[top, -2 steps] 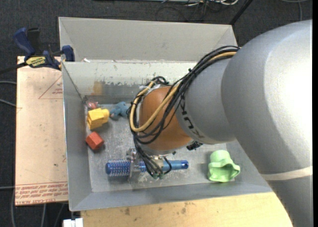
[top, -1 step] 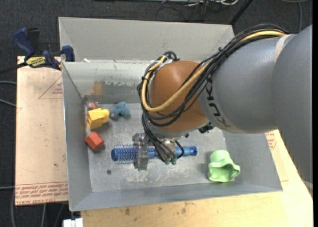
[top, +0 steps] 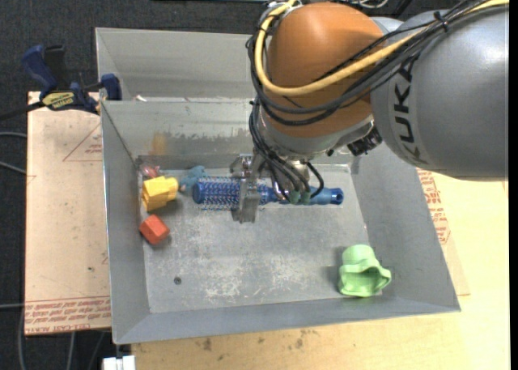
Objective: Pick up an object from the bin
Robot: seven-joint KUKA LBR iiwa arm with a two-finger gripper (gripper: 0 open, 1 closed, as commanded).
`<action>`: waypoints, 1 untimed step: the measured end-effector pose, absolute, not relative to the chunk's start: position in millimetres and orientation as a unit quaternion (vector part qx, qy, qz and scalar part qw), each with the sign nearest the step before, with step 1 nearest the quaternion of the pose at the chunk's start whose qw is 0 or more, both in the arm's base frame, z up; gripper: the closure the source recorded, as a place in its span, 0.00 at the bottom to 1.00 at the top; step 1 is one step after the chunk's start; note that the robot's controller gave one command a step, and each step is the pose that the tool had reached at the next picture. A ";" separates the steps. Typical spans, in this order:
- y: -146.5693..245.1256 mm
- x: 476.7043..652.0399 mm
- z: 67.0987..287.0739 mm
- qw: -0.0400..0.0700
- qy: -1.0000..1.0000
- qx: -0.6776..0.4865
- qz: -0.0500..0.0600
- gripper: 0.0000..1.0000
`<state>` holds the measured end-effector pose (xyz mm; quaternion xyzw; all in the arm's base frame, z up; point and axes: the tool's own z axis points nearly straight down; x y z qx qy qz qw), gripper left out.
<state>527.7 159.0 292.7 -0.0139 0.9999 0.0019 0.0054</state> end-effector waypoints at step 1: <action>170.8 538.1 288.1 0.001 0.998 -0.067 0.001 1.00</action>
Offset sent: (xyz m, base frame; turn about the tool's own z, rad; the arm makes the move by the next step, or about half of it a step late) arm 0.0101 0.0107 -0.0035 -0.1059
